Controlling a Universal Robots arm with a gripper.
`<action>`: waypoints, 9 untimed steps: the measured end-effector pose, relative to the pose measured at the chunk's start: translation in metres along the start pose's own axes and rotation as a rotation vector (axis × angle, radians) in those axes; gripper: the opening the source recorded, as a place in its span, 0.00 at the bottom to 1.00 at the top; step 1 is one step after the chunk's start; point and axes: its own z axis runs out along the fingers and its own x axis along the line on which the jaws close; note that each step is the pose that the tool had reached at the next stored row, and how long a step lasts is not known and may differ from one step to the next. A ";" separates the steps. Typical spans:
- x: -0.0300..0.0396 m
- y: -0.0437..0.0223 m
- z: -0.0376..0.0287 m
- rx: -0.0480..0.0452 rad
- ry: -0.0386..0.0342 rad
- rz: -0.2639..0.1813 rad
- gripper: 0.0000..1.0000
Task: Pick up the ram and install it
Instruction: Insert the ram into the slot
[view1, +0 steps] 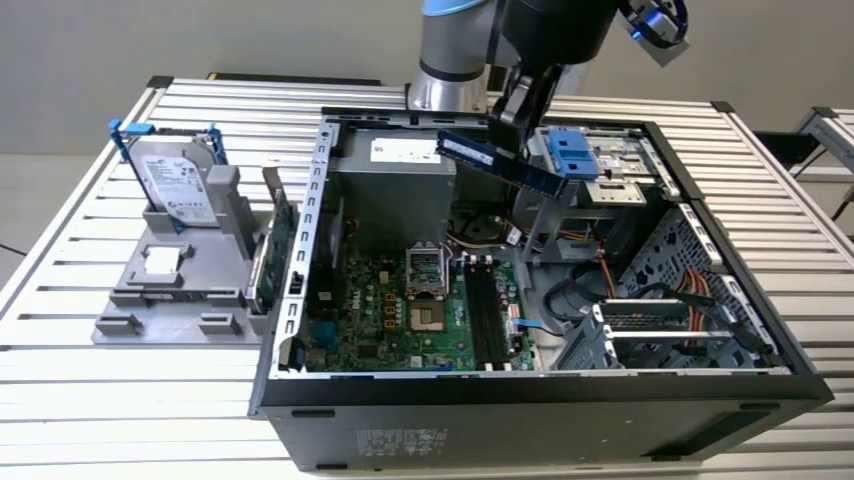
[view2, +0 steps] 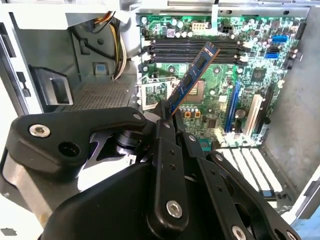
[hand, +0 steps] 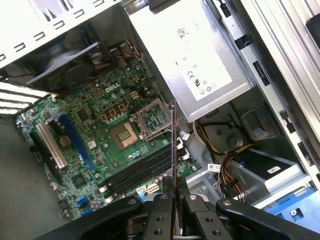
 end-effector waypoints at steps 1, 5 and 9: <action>0.0000 -0.0001 0.0000 -0.0004 -0.0024 0.044 0.00; 0.0001 -0.0002 0.0000 -0.0007 -0.0046 0.084 0.00; 0.0003 -0.0004 0.0000 -0.0010 -0.0066 0.119 0.00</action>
